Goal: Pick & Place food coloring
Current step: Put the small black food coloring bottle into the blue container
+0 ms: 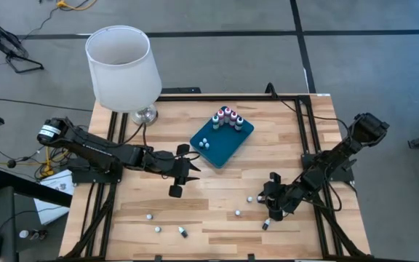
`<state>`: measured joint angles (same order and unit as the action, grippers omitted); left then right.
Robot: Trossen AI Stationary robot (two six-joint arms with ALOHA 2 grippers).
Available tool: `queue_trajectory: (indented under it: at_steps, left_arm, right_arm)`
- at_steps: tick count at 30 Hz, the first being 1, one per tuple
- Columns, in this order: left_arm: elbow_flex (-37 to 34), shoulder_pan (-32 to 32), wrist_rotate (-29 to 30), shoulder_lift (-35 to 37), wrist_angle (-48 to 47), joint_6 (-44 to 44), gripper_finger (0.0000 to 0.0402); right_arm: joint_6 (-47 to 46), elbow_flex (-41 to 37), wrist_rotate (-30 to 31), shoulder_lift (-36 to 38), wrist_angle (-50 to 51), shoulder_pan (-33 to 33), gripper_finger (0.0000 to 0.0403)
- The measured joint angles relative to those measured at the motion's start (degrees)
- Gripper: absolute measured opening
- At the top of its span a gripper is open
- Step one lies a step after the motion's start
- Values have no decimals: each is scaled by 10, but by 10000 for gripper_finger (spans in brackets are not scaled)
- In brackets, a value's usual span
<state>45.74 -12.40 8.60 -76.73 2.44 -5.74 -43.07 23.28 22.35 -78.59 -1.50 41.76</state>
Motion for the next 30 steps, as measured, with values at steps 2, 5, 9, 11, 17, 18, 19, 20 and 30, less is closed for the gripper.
queue_trajectory:
  at_steps: [2, 5, 9, 11, 17, 18, 19, 20, 30]
  left_arm:
    - [0, 0, 0, 0, 0, 0, 123]
    - [0, 0, 0, 0, 0, 0, 123]
    - [0, 0, 0, 0, 0, 0, 123]
    - [0, 0, 0, 0, 0, 0, 123]
    - [0, 0, 0, 0, -2, 3, 123]
    - [0, 0, 0, 0, -2, 3, 123]
    - [0, 0, 0, 0, -2, 3, 123]
    - [0, 0, 0, 0, -2, 3, 123]
    - [0, 0, 0, 0, -4, 4, 123]
  right_arm:
    - [0, 7, 0, 0, 7, 0, 121]
    - [1, 16, 0, 0, 23, 0, 121]
    - [0, 18, 0, 0, 32, 0, 121]
    - [0, 18, 0, 0, 32, 0, 121]
    - [0, 18, 0, 0, 32, 0, 121]
    - [0, 18, 0, 0, 32, 0, 121]
    - [0, 18, 0, 0, 32, 0, 121]
    - [0, 18, 0, 0, 32, 0, 121]
    - [0, 18, 0, 0, 32, 2, 121]
